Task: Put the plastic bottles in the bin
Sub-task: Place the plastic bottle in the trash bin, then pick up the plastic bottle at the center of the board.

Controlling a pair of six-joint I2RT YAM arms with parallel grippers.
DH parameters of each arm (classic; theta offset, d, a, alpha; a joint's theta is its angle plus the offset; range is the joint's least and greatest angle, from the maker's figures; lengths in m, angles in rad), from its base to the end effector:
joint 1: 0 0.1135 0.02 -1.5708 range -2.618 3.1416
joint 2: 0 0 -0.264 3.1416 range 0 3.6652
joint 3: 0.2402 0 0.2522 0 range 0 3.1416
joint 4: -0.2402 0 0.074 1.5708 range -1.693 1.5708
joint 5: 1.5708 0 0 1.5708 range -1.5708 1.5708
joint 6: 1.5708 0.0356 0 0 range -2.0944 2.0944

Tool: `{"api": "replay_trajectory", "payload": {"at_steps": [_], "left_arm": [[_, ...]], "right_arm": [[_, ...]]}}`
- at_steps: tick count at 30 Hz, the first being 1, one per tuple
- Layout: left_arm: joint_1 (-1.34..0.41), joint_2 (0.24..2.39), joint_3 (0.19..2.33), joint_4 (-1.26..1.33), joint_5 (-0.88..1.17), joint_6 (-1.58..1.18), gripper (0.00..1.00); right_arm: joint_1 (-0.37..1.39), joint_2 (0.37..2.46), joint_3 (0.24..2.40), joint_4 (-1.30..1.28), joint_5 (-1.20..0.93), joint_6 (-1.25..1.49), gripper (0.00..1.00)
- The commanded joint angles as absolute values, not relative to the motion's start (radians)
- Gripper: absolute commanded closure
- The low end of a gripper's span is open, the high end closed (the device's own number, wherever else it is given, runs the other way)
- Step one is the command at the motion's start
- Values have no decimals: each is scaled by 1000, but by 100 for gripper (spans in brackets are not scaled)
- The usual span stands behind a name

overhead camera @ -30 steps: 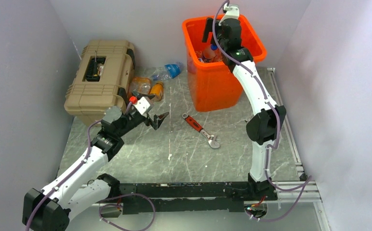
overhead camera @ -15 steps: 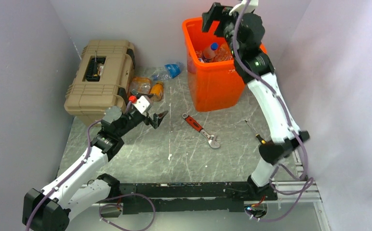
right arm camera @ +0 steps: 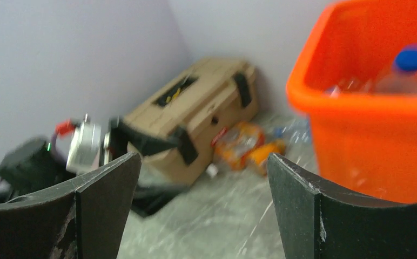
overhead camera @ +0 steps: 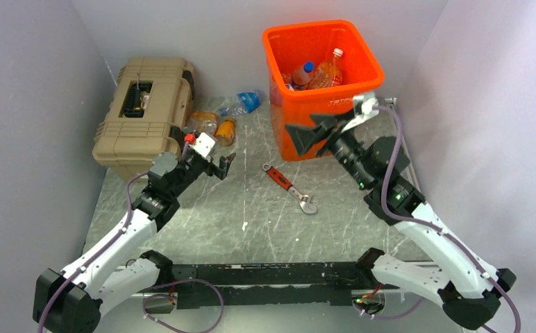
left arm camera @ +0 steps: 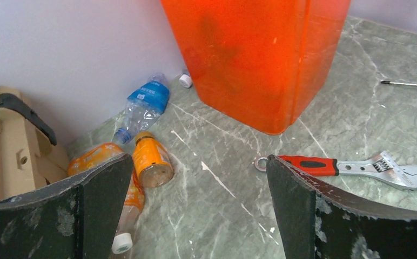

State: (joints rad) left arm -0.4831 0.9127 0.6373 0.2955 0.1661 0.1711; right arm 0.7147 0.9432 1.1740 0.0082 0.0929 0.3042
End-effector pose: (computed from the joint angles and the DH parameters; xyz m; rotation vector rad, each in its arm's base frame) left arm 0.1918 -0.1073 0.3157 0.6257 1.4324 -0.3750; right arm 0.1502 0.1260 0.4675 -0.2005 1.3625 0.7977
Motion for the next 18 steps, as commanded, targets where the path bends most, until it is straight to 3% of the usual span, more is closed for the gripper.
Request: {"api": "replay_trajectory", "payload": {"at_steps": [1,10,18], "left_arm": [[-486,912,672,297,106,162,0],[-522,1025,714,212,22,190,1],[-525,1422,1175,-295,-242,21,6]], "right_arm": [[768,842,989,13,40,427,10],[785,644,613,-65,91,559,12],[786,565,468,-71,106,574,12]]}}
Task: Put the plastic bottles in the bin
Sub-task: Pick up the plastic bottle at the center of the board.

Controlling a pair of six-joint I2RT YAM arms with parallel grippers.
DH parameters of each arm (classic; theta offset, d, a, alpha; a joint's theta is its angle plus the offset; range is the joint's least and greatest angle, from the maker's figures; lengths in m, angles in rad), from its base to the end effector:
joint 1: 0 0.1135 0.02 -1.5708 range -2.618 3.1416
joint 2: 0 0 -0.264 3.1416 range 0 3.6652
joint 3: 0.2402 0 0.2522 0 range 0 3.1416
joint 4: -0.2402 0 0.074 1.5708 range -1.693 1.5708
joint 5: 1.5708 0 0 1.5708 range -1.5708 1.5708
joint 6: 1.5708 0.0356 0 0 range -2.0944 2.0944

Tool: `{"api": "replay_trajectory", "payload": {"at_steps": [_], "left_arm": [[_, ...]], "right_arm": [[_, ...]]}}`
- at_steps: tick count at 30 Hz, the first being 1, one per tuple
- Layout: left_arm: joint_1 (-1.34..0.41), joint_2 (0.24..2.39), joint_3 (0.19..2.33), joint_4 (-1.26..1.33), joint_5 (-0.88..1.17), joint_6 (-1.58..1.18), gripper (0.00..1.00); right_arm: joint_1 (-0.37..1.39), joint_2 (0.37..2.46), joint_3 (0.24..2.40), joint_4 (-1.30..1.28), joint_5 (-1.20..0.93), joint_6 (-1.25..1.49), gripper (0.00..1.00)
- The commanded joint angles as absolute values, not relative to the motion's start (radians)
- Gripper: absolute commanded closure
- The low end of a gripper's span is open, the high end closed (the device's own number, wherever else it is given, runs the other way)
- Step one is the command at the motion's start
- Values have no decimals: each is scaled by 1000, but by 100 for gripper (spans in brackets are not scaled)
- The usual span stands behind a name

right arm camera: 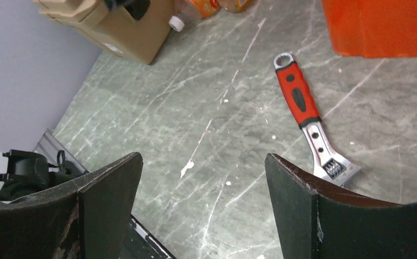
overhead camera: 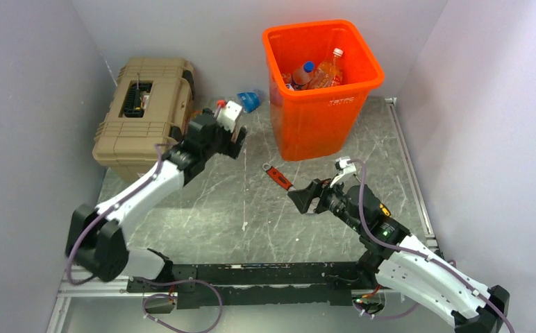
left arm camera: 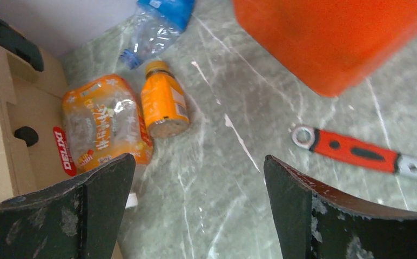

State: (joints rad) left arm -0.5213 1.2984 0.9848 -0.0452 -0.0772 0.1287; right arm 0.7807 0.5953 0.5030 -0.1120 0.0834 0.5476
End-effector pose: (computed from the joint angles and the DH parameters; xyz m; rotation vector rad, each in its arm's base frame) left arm 0.2641 -0.1485 0.3108 0.5680 1.8477 -0.1880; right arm 0.1144 0.1091 0.2765 -0.1536 1.8552 0.8724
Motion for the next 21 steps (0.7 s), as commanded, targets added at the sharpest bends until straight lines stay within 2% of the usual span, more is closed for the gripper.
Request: {"api": "replay_trajectory", "payload": {"at_steps": [1,5,12,21], "left_arm": [[-528,1452,1203,-309,-268,9,5],[-533,1551,1275,-297,-303,-47,4],[-545,1871,1591,-464,-386,-40,5],[-504,2086,1756,-492,-409,-34,1]], "right_arm": [[787,559,454,-65,102,574,12],[786,532,412,-48,86,572,12],[787,503,360,-54,33,565,12],[787,489,320,-50,12,559,13]]}}
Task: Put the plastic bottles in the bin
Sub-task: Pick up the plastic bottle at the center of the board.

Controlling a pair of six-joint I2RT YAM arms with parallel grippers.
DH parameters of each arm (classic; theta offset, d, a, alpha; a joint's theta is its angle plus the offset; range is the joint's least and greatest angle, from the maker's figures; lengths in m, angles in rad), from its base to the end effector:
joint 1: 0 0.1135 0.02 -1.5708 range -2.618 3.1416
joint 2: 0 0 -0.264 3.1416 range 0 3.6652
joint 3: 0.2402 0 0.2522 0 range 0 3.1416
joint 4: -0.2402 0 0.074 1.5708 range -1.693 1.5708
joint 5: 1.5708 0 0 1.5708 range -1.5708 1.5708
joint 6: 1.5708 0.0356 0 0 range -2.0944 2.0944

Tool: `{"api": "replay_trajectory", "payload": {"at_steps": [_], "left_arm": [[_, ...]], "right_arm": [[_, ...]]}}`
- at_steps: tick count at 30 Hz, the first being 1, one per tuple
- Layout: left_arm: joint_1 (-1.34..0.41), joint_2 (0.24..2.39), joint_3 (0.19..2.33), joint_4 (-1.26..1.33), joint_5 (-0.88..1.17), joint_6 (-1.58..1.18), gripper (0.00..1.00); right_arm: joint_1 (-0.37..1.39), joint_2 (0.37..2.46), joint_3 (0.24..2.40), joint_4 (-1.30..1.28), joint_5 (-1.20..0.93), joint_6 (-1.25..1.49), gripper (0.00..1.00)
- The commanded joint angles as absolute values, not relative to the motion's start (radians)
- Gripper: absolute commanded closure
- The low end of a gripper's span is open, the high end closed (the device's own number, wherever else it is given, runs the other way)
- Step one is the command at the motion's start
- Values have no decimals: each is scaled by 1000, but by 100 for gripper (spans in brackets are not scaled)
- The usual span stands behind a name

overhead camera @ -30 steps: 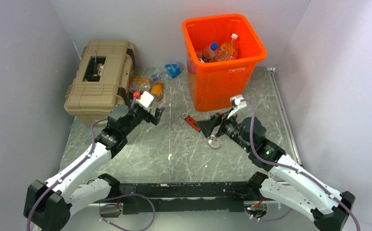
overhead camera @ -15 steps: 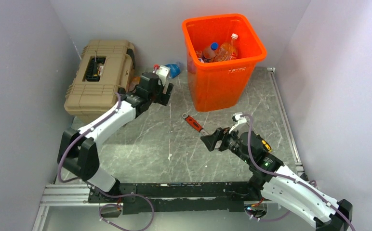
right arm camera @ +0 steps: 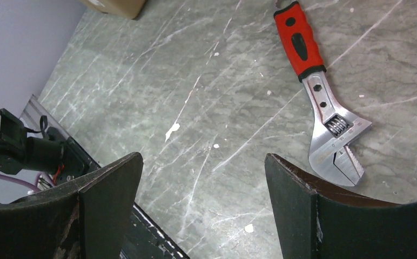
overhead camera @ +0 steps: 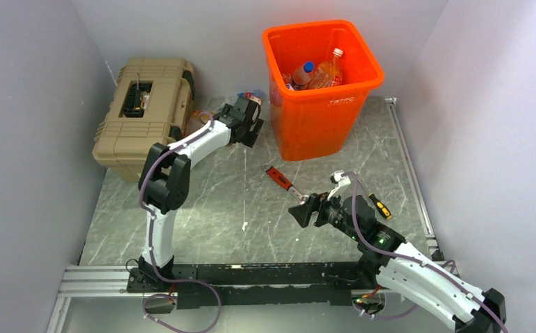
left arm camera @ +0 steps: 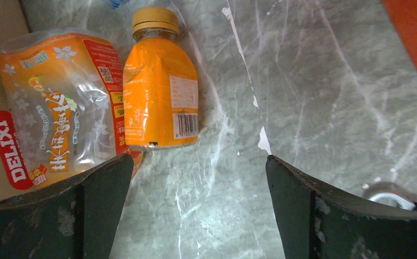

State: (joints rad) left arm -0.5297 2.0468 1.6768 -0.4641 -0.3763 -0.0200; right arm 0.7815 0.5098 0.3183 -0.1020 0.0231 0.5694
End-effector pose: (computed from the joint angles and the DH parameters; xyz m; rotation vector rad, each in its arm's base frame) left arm 0.4062 -0.2227 0.2362 0.4220 2.2995 0.1830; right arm 0.1045 0.1025 0.2229 -0.1914 1.9573 0.8952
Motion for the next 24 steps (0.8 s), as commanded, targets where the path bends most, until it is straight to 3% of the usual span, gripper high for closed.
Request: {"api": "replay_trajectory", "payload": {"at_steps": [1,14,24], "left_arm": [[-497,2107,1772,-495,-409,-37,1],[-461,2311,1993,-553,-419,32,0],[-448,2394,2049,-595,-408,41,10]], "right_arm": [[787,488,324,-52,17,549,13],[787,492,344,-84,40,511,11],[787,451,352,-121,73,498,11]]}}
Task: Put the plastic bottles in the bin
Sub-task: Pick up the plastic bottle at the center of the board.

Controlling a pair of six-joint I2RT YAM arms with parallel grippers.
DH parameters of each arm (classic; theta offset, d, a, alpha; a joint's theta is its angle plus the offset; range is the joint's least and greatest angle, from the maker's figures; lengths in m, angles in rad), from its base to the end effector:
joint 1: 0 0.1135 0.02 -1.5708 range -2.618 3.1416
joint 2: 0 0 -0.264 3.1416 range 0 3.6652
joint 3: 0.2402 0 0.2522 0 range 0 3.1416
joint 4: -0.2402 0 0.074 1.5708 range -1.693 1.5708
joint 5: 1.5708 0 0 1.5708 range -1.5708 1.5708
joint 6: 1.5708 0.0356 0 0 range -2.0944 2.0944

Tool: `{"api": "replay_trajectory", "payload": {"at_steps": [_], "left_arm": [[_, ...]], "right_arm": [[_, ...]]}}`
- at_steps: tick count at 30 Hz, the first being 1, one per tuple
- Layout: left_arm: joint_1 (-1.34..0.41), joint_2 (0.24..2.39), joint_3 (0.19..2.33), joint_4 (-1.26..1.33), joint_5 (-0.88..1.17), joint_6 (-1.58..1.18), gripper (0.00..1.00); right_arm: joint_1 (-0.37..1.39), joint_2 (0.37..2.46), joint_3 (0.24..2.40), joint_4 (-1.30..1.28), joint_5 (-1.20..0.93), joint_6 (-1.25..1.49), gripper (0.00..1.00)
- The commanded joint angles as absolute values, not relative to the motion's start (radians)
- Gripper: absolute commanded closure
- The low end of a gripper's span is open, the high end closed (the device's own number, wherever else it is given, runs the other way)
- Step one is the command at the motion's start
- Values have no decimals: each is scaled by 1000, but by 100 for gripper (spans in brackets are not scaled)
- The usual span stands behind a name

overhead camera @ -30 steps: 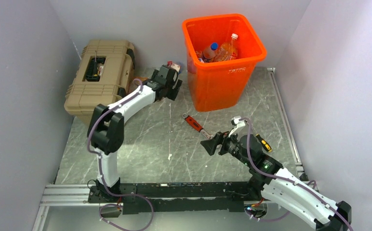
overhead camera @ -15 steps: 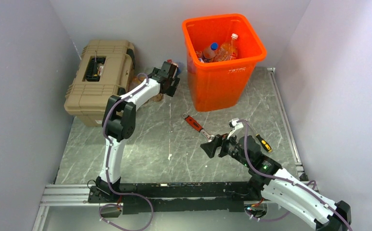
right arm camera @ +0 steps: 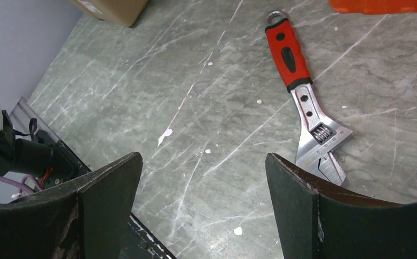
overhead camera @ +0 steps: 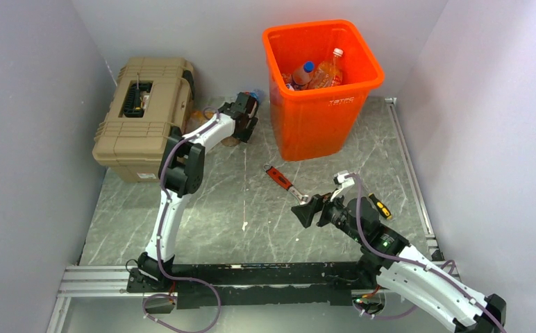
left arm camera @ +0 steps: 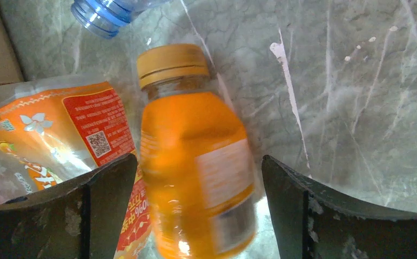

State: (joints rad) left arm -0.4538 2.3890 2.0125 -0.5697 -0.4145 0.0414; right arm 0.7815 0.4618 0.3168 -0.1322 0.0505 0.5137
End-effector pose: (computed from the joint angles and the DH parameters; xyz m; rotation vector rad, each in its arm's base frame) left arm 0.4780 -0.2172 0.1732 0.4357 2.3968 0.3396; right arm 0.1007 0.0974 0.2251 -0.2218 1.9231 0.8428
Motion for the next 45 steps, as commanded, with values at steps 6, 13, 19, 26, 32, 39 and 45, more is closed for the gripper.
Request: {"api": "replay_trajectory", "payload": {"at_steps": [6,13,19,26,32,39,45], "left_arm": [[-448,2404,2022,-597,-396,38,17],[-448,2381,1979,-569,-374,33,26],[-448,2368,1953,-565,-383,18,17],[-448,2337,1895,-555,-327,-35,32],[-448,2260,1827,-512,-308,-50,53],[-448,2015,1729,-488,-346,-63,61],[-449,1699,1619,-470,-287,-64,62]], "right_arm": [[787,451,357,-126,76,497,12],[787,455,366,-132,81,498,12],[787,450,370,-140,87,506,12],[786,457,379,-145,93,513,12],[788,471,420,-161,104,500,12],[787,491,454,-164,120,477,12],[787,561,488,-118,90,466,8]]}}
